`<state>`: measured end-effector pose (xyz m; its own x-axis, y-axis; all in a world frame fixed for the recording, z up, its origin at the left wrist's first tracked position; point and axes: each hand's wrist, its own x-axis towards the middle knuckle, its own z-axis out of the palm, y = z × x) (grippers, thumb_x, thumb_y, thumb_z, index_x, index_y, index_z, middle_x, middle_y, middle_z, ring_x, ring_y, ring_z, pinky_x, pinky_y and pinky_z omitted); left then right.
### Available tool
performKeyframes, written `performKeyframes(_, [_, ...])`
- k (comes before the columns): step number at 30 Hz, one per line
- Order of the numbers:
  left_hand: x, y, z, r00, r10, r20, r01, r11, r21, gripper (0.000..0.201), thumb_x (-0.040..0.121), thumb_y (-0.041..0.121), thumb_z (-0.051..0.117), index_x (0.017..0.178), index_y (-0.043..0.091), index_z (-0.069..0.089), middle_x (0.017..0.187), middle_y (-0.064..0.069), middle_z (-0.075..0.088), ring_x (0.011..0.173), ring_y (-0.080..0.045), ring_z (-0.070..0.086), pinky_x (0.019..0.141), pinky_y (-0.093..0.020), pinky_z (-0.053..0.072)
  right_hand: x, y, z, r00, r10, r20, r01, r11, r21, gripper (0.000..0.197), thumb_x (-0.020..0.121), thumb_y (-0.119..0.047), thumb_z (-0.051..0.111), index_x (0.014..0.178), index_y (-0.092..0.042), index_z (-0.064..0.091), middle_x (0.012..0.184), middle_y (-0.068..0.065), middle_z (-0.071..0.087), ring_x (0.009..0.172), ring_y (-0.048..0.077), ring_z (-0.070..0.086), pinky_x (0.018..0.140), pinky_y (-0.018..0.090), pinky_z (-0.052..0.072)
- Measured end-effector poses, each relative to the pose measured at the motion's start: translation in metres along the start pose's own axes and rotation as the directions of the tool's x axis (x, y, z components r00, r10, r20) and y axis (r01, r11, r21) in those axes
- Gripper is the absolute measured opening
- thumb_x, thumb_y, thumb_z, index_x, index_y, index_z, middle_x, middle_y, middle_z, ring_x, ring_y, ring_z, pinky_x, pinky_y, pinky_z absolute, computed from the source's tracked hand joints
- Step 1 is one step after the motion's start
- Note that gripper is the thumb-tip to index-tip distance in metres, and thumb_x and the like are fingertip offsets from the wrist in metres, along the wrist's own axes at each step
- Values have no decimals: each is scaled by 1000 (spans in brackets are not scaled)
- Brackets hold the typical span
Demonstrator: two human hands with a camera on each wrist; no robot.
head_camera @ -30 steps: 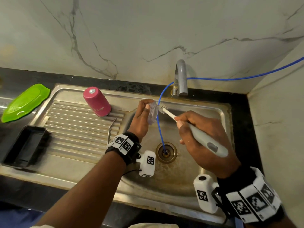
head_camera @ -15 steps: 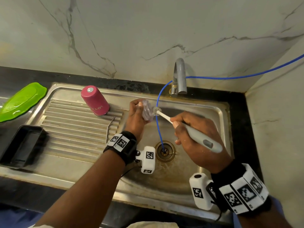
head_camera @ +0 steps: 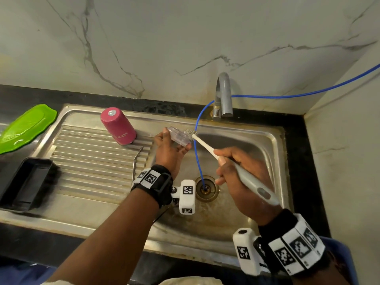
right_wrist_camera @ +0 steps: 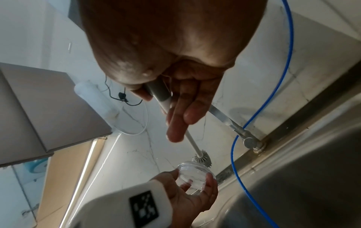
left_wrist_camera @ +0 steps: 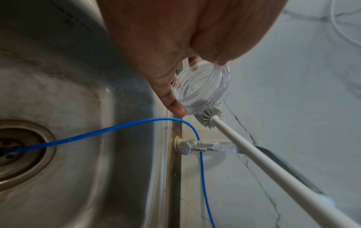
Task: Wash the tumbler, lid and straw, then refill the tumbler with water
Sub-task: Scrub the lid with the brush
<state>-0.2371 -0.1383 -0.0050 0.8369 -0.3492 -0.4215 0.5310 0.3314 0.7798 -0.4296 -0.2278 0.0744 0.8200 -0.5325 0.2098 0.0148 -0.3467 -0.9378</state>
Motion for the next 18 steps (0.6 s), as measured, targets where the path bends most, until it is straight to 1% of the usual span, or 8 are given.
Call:
performKeyframes(3, [1,2,1,1000,3,-26,-3,1000,12,40,110,47,43,134,15,39,140,-24,56,116,-37,66,83,-42,59,-10,-8,4,999,-49,9,48,998,35,14,108,-19,56,111,-14,69,73,4,65,58,24,68,54,47,55])
performKeyframes(5, [0,-1,2,1000,16,-2,-15,999,37,47,109,47,45,139,12,36,138,-24,57,113,-36,68,85,-43,60,-10,-7,6,997,-71,-9,71,997,27,14,108,-20,55,110,-14,68,70,4,63,56,24,67,52,47,54])
performKeyframes(7, [-2,-3,4,998,41,55,-45,996,75,41,109,43,46,134,13,36,131,-20,59,105,-32,69,85,-43,60,-5,-3,6,997,-66,-34,66,998,-10,16,106,-25,54,108,-16,68,70,4,62,57,26,66,53,48,54])
performKeyframes(8, [-3,-5,5,995,57,80,-64,993,96,36,109,41,47,131,15,36,128,-20,59,104,-33,69,84,-42,60,-2,-2,5,998,-53,-44,52,998,-19,17,105,-26,54,107,-17,68,70,5,63,57,26,67,53,49,54])
performKeyframes(10, [-2,-6,5,992,83,97,-96,985,141,34,109,38,51,130,16,36,131,-23,58,110,-38,67,79,-37,62,3,0,1,998,-47,-44,45,998,-43,18,105,-27,55,106,-16,69,70,6,63,57,27,67,54,50,54])
performKeyframes(13, [1,-4,1,991,101,92,-117,976,186,43,108,39,52,137,13,34,139,-26,55,121,-44,65,75,-31,62,5,-5,-6,995,-98,-31,96,994,-60,19,105,-25,57,105,-13,71,71,5,64,57,25,67,53,49,53])
performKeyframes(15, [3,-1,-4,990,107,88,-121,977,178,46,108,39,51,140,12,32,141,-26,54,122,-44,65,74,-30,61,3,-10,-10,993,-109,-45,107,993,-53,19,105,-23,58,104,-11,72,73,4,66,58,24,68,54,48,53])
performKeyframes(18, [4,3,-7,990,101,93,-117,976,181,39,109,39,50,136,15,34,141,-27,54,119,-43,67,75,-31,61,-2,-11,-11,994,-89,-59,86,995,-41,17,105,-20,59,106,-11,73,75,6,67,59,25,69,55,48,53])
